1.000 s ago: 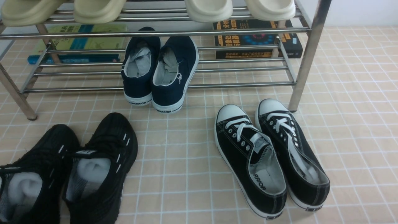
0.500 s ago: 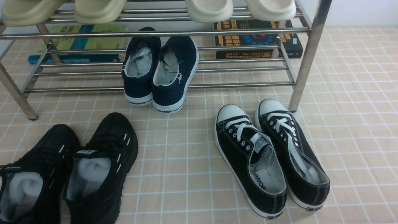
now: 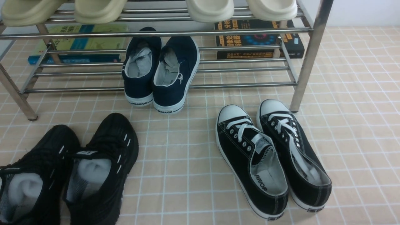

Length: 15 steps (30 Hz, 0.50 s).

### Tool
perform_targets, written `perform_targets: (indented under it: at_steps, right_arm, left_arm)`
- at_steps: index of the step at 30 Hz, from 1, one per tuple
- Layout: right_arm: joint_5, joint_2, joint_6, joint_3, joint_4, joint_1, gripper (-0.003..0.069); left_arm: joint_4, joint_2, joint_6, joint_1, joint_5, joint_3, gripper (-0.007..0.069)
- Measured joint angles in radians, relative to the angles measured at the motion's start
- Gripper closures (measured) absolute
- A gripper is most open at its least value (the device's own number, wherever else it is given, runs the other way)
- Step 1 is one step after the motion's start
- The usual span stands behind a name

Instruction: Take the shoes off the shelf from the light coffee tablecloth by hand.

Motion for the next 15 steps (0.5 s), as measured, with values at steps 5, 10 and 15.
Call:
perform_targets:
  at_steps: [5,10,15]
  right_arm:
    - [0.0,0.0,0.0,0.0,0.0,0.0,0.0419]
    - [0.0,0.0,0.0,0.0,0.0,0.0,0.0419]
    - [0.0,0.0,0.0,0.0,0.0,0.0,0.0419]
  left_arm:
    - [0.001,0.0,0.0,0.0,0.0,0.0,0.0573]
    - [0.001,0.0,0.0,0.0,0.0,0.0,0.0571]
    - [0.001,0.0,0.0,0.0,0.001,0.0,0.0567]
